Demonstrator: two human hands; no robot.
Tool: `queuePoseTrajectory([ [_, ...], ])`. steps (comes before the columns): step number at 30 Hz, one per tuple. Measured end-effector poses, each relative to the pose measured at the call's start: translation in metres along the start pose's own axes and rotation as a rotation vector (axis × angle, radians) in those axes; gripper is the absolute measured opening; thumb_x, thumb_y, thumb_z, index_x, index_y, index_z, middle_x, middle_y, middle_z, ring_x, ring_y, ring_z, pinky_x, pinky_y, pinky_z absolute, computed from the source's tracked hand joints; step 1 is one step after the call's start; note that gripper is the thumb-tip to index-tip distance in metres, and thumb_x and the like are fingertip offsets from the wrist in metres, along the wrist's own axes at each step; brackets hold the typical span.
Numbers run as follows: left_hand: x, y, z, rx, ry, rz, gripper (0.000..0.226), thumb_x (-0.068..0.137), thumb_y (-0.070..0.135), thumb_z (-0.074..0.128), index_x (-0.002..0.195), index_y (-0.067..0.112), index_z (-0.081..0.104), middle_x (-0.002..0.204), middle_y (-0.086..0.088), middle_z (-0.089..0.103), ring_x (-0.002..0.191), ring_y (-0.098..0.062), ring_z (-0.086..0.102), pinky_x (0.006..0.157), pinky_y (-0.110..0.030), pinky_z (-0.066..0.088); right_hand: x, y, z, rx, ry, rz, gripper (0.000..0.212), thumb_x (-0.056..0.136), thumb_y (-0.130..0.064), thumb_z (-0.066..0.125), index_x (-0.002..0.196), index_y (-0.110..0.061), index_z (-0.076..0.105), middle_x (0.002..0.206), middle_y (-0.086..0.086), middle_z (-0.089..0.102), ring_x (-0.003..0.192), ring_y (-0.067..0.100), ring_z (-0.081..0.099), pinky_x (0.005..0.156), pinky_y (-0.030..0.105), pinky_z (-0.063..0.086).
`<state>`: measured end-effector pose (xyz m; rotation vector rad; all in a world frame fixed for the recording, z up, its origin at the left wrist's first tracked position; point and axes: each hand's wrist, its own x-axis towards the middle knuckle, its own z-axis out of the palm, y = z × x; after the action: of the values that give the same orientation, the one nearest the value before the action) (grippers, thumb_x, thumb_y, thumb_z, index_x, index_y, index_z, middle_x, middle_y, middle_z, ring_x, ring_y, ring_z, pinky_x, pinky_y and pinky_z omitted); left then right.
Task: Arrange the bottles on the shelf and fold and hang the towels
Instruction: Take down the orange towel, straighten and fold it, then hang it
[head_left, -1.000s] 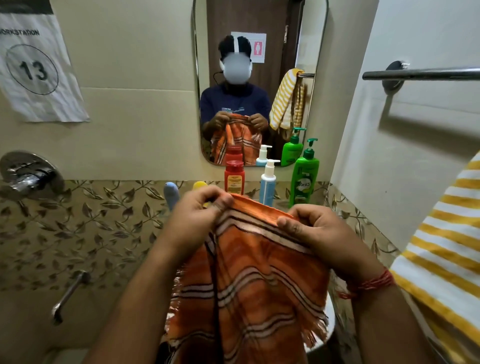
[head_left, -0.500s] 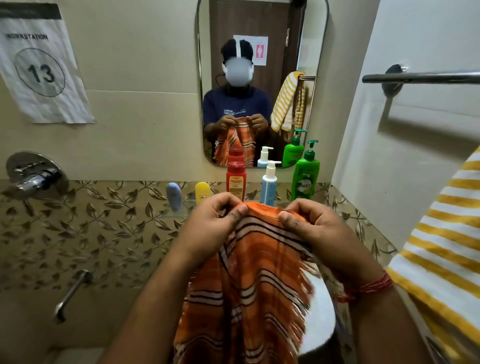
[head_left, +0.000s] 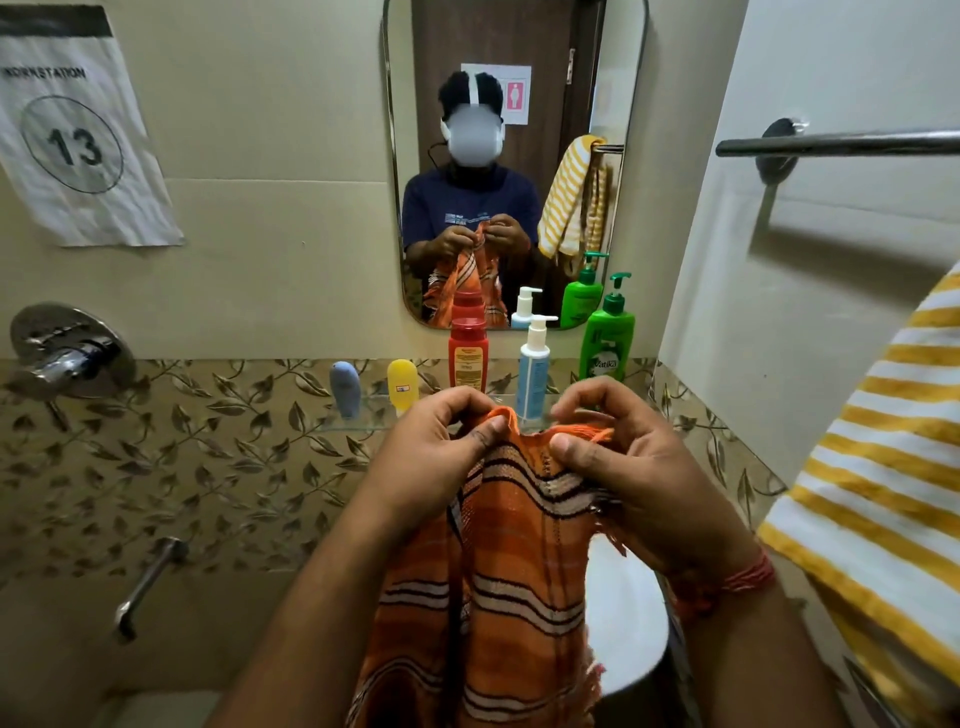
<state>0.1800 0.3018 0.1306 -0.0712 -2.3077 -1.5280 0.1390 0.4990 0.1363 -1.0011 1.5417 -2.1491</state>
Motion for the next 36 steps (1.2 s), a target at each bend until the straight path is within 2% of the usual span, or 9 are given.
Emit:
queuePoseTrajectory([
  [3, 0.0, 0.0, 0.002, -0.013, -0.019, 0.007, 0.009, 0.095, 0.023, 0.065, 0.088, 0.027, 0.07, 0.091, 0.007, 0.069, 0.092, -0.013, 0.066, 0.087, -0.046, 0.058, -0.001, 0.002, -0.001, 0.036, -0.107, -0.022, 0.029, 0.09, 0.005, 0.055, 0.117, -0.004, 0.063, 0.089, 0.01, 0.066, 0.081, 0.023, 0.067, 0.071, 0.031, 0.057],
  [6, 0.0, 0.001, 0.004, -0.006, -0.037, 0.035, 0.007, 0.095, 0.022, 0.065, 0.09, 0.024, 0.069, 0.091, 0.003, 0.068, 0.09, -0.014, 0.066, 0.085, -0.043, 0.058, -0.003, 0.004, -0.006, 0.078, -0.214, -0.017, 0.036, 0.086, 0.014, 0.048, 0.116, 0.003, 0.065, 0.104, 0.017, 0.069, 0.097, 0.027, 0.068, 0.082, 0.034, 0.057],
  [10, 0.001, -0.001, 0.005, 0.006, -0.053, 0.072, 0.007, 0.094, 0.017, 0.067, 0.091, 0.023, 0.069, 0.089, 0.002, 0.068, 0.09, -0.016, 0.066, 0.083, -0.043, 0.057, -0.002, 0.006, -0.005, 0.019, -0.224, -0.031, 0.037, 0.089, 0.021, 0.044, 0.113, 0.004, 0.066, 0.104, 0.023, 0.07, 0.1, 0.033, 0.069, 0.086, 0.036, 0.058],
  [16, 0.003, 0.002, 0.008, -0.038, -0.1, 0.06, 0.013, 0.092, 0.007, 0.064, 0.095, 0.019, 0.07, 0.097, -0.006, 0.069, 0.094, -0.023, 0.068, 0.081, -0.051, 0.06, 0.006, 0.007, 0.009, -0.666, -0.05, -0.279, 0.026, 0.087, 0.006, 0.067, 0.108, -0.008, 0.07, 0.098, 0.003, 0.071, 0.094, 0.021, 0.071, 0.082, 0.035, 0.059],
  [19, 0.004, 0.001, 0.008, -0.044, -0.115, 0.047, 0.016, 0.092, 0.006, 0.063, 0.097, 0.021, 0.07, 0.1, -0.003, 0.07, 0.099, -0.021, 0.068, 0.086, -0.052, 0.058, 0.009, 0.006, 0.013, -1.04, -0.035, -0.421, 0.022, 0.086, -0.006, 0.071, 0.106, -0.016, 0.068, 0.1, -0.007, 0.061, 0.092, 0.008, 0.062, 0.078, 0.026, 0.055],
  [23, 0.004, 0.0, 0.008, -0.064, -0.128, 0.045, 0.012, 0.092, 0.012, 0.066, 0.096, 0.022, 0.07, 0.099, -0.002, 0.071, 0.1, -0.021, 0.068, 0.088, -0.054, 0.057, 0.009, 0.008, 0.018, -1.21, 0.045, -0.422, 0.016, 0.086, -0.029, 0.062, 0.101, -0.023, 0.066, 0.099, -0.006, 0.046, 0.089, 0.012, 0.053, 0.072, 0.029, 0.052],
  [29, 0.002, 0.0, 0.008, -0.059, -0.176, 0.029, 0.008, 0.095, 0.022, 0.065, 0.092, 0.027, 0.071, 0.099, -0.001, 0.07, 0.101, -0.023, 0.067, 0.089, -0.058, 0.055, 0.008, 0.007, 0.013, -1.241, 0.036, -0.404, 0.015, 0.081, -0.023, 0.07, 0.09, -0.029, 0.06, 0.102, -0.012, 0.046, 0.099, 0.012, 0.045, 0.079, 0.015, 0.04],
  [32, 0.002, 0.0, 0.008, -0.065, -0.186, 0.031, 0.008, 0.093, 0.023, 0.066, 0.089, 0.028, 0.07, 0.097, -0.002, 0.069, 0.1, -0.024, 0.066, 0.09, -0.058, 0.055, 0.009, 0.006, 0.012, -1.227, 0.027, -0.477, 0.012, 0.084, -0.019, 0.067, 0.089, -0.026, 0.058, 0.103, -0.011, 0.054, 0.102, 0.014, 0.049, 0.081, 0.024, 0.045],
  [36, 0.001, 0.001, 0.01, -0.168, -0.114, 0.005, 0.014, 0.09, 0.034, 0.07, 0.097, 0.022, 0.068, 0.102, -0.006, 0.069, 0.101, -0.027, 0.066, 0.091, -0.052, 0.056, 0.004, 0.007, 0.012, -0.642, 0.127, -0.483, 0.014, 0.086, -0.013, 0.071, 0.09, -0.014, 0.057, 0.087, 0.007, 0.062, 0.085, 0.028, 0.063, 0.075, 0.042, 0.056],
])
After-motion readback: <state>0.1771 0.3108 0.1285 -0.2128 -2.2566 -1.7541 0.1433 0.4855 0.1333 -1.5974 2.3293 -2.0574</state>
